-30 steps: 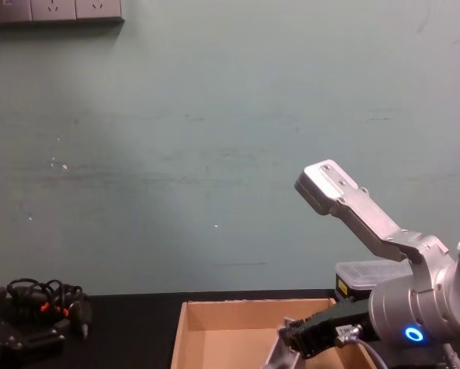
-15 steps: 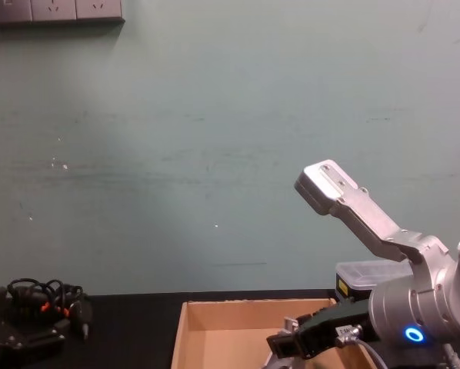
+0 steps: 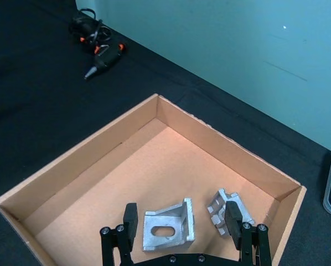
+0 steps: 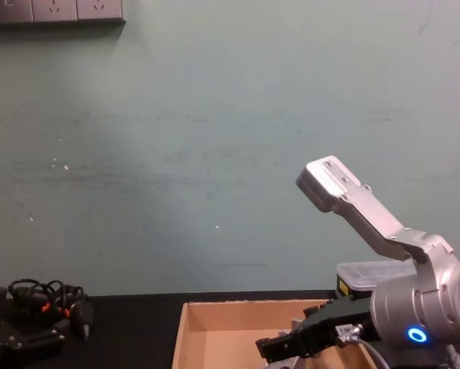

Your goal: Use one hand to pick up the angle iron from the table and place it into the box.

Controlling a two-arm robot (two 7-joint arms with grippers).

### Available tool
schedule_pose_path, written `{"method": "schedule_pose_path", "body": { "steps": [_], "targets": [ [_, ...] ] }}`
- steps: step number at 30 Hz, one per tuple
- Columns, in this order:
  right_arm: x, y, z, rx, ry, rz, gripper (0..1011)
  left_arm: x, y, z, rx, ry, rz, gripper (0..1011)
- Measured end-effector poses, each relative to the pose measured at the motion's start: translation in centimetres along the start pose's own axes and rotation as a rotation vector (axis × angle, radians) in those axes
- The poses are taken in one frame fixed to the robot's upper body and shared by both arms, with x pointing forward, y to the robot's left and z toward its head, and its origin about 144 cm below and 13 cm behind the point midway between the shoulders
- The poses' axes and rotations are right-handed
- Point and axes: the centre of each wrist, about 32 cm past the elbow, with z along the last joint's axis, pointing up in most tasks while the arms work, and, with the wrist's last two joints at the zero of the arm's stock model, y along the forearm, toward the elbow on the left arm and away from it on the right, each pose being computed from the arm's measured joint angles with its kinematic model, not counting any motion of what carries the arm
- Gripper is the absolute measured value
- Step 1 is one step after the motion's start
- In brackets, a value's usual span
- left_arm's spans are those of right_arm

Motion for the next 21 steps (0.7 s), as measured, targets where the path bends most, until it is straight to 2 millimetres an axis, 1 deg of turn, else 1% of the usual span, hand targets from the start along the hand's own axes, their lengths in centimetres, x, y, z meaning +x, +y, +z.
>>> {"method": "schedule_pose_path", "body": {
  "steps": [5,15,17,20,21],
  "targets": [
    [-0.2,-0.6,0.0,0.020,-0.001,0.010,1004,0.0,0.0,0.0,0.000,0.000,0.000,1011],
    [-1.3,-3.0,0.2,0.059,-0.007,0.049,1004,0.0,0.0,0.0,0.000,0.000,0.000,1011],
    [-1.9,-4.4,0.2,0.067,-0.020,0.074,1004,0.0,0.0,0.0,0.000,0.000,0.000,1011],
    [-2.5,-5.7,0.0,0.066,-0.032,0.096,1004,0.0,0.0,0.0,0.000,0.000,0.000,1011],
    [-2.9,-6.5,-0.3,0.063,-0.037,0.111,1004,0.0,0.0,0.0,0.000,0.000,0.000,1011]
  ]
}}
